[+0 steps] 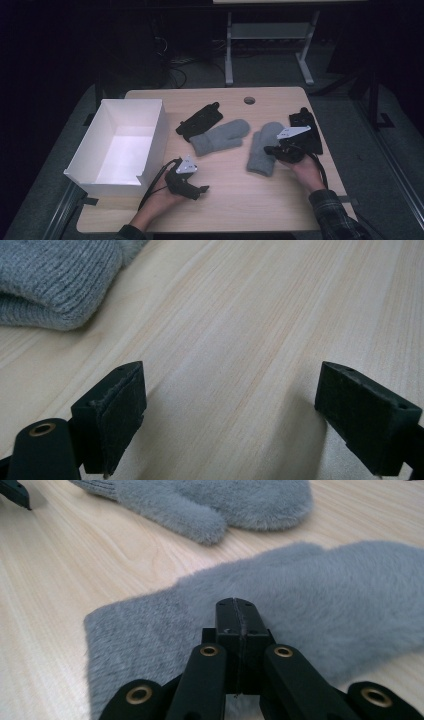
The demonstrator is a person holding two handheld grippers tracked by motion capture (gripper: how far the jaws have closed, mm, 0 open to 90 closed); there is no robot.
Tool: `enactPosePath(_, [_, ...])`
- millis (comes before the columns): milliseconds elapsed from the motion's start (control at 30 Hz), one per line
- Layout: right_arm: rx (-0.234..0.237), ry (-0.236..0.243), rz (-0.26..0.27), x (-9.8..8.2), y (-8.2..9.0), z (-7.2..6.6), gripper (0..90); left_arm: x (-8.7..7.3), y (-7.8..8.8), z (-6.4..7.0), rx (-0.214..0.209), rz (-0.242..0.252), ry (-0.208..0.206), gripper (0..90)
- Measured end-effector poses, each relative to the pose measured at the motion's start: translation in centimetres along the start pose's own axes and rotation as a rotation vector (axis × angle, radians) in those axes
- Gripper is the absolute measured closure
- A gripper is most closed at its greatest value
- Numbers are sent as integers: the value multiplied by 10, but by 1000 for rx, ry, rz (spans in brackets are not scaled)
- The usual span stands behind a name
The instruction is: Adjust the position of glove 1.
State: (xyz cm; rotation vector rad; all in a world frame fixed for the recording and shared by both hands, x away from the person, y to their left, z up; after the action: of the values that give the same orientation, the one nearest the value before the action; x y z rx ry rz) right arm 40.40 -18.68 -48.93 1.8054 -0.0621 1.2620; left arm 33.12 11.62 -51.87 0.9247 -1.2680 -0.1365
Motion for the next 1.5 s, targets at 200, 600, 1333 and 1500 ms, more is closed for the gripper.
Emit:
enactPosePath(200, [17,-12,-28,-4,-5,4,900,-1,1,1,4,-2,3,124])
enactPosePath(600, [65,5,-57,-10,-3,-8,900,-1,1,1,7,-4,3,124])
enactPosePath(1333, [160,91,-86,-10,-2,-57,900,-1,1,1,3,-3,-3,124])
enactPosePath(1500, [196,121,-88,-6,-7,-75,900,-1,1,1,3,-3,-3,124])
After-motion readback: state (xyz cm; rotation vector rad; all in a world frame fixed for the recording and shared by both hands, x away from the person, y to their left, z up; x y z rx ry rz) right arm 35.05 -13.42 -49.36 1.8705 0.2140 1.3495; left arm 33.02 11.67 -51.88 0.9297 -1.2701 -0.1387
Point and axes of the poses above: each handheld gripper's, and its own axes: y roughly backward along the jaws, x roughly out of its top, z roughly to its right, the point moved 6 cm from there along -y, roughly forward along the jaws, and after that the axes turned 3 degrees about z, right-handed, at the moved point
